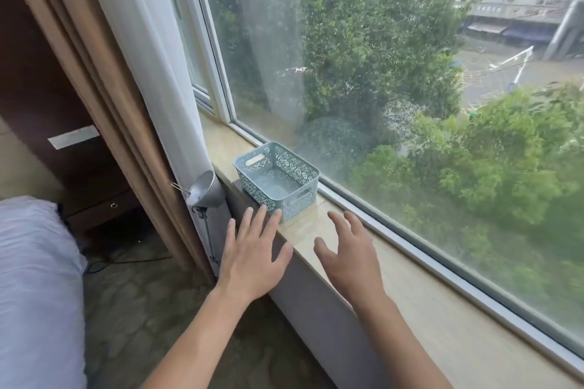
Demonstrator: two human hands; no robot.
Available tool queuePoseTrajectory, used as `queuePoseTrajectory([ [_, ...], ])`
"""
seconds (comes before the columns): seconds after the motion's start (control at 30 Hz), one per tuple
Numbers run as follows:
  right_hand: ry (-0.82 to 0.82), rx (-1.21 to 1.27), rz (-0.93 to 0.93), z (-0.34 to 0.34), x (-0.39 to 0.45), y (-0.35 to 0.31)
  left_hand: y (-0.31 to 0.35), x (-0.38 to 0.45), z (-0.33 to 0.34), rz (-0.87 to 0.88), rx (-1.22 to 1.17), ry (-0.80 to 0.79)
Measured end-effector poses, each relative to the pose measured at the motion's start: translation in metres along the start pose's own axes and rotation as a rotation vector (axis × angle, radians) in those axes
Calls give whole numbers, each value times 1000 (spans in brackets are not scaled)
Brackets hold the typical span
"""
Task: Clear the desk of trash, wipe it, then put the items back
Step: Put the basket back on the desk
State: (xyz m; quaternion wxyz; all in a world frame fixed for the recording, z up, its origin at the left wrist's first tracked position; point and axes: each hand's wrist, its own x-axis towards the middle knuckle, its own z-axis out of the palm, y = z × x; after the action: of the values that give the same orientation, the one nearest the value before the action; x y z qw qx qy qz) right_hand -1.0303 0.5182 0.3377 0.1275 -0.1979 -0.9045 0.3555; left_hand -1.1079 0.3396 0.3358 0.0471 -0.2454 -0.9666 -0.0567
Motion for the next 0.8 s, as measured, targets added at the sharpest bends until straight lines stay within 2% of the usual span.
queuePoseTrajectory([
  [0.27,-47,-9,30,34,63,-15,-45,105,-1,22,34,-39],
  [0.43,16,-33,83,60,104,-27,-82,183,9,67,40,-58],
  [0.63,83,5,339,93,149,-46,-134,284,23,148,-12,2],
  [0.8,185,87,535,120,178,-66,-160,337,30,222,-131,-132],
])
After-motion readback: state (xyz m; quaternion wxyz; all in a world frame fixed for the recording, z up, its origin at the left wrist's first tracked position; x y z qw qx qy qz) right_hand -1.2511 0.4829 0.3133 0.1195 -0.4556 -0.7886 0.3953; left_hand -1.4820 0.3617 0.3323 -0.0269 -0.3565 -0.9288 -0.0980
